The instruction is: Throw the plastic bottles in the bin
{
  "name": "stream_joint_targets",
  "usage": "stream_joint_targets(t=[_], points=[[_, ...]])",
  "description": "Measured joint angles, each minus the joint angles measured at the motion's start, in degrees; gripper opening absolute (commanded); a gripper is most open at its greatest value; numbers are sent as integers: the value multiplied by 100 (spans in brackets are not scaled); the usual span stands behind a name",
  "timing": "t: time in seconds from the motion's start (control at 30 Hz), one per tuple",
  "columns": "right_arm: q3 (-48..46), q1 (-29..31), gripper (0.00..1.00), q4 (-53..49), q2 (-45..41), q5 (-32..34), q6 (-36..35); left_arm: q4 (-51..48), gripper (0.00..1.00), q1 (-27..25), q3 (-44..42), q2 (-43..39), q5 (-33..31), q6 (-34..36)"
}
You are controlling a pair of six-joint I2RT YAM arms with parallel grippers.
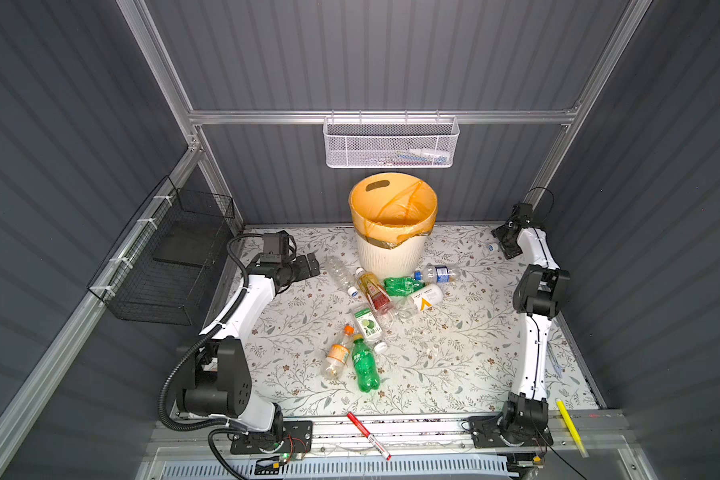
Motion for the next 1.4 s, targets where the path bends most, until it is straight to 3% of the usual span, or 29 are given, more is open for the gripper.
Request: stream_joint_targets(t=[0.2, 0.33, 0.53, 0.77, 1.0, 1.2, 1.4], points=[[-977, -63, 58, 13, -645, 28, -111, 24, 100, 52, -28, -11, 107, 15], [-1928, -83, 54, 175, -1403, -4, -339, 48, 100, 52, -205, -181, 162, 15], [-3934, -20, 53, 850, -3152, -199, -785, 168, 100, 52, -706, -629, 319, -15], [-6916, 177, 53, 1622, -5508, -702, -1204, 195, 100, 52, -1250, -1110, 525, -85], [-9315, 868, 53, 1464, -7836, -973, -1447, 313, 100, 52, -1672, -1244, 876, -249], [-10133, 1366, 53, 846, -9390, -850, -1440, 393, 100, 50, -1891, -1287, 1202, -363], [-10172, 1676, 54, 378, -9687, -745, -1327, 367, 100, -52, -2339, -1738, 1294, -374]])
